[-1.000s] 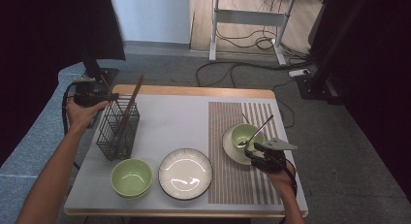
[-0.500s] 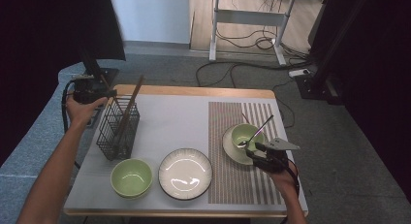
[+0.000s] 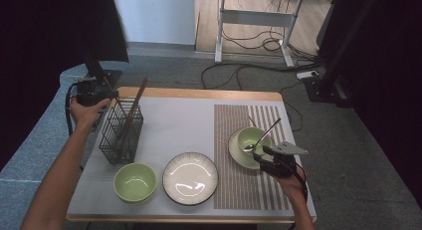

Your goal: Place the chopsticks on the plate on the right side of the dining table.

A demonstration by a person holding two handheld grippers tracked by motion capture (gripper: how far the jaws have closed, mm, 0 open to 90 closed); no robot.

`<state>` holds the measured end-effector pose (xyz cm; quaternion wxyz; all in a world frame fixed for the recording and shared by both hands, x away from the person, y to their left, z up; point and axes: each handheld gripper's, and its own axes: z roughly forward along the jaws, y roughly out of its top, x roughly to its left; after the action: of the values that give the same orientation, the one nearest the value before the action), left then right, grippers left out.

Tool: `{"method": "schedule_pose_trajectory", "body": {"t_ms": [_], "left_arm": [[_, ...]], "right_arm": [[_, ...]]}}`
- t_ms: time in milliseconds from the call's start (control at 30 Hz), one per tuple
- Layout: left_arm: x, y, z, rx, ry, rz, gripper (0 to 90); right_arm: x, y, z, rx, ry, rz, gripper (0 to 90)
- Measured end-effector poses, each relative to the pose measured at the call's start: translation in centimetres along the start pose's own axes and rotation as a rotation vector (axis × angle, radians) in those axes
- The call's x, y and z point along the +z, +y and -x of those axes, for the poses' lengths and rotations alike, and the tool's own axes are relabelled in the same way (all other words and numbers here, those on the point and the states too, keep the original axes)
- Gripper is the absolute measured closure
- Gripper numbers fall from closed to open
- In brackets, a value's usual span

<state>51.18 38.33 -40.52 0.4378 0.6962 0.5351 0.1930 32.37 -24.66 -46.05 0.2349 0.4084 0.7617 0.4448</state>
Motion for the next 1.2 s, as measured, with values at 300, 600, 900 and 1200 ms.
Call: {"method": "schedule_pose_trajectory", "body": {"t_ms": [300, 600, 900, 1200], "left_arm": [[-0.2, 0.3, 0.0, -0.012, -0.028, 0.016, 73.5], [-3.2, 1.5, 1.6, 0.003, -0.109, 0.112, 81.4], [-5.4, 2.5, 4.1, 0.092, -0.094, 0.137, 84.7], [-8.2, 3.1, 4.6, 0.093, -0.078, 0.188, 84.7]], "right_arm": [[-0.1, 0.0, 0.5, 0.017, -0.001, 0.006, 49.6], [-0.1, 0.3, 0.3, 0.011, -0.011, 0.007, 49.7], [0.1, 0.7, -0.4, -0.008, -0.005, 0.01, 49.7], [-0.1, 0.9, -0.3, -0.001, -0.005, 0.019, 49.8]]}}
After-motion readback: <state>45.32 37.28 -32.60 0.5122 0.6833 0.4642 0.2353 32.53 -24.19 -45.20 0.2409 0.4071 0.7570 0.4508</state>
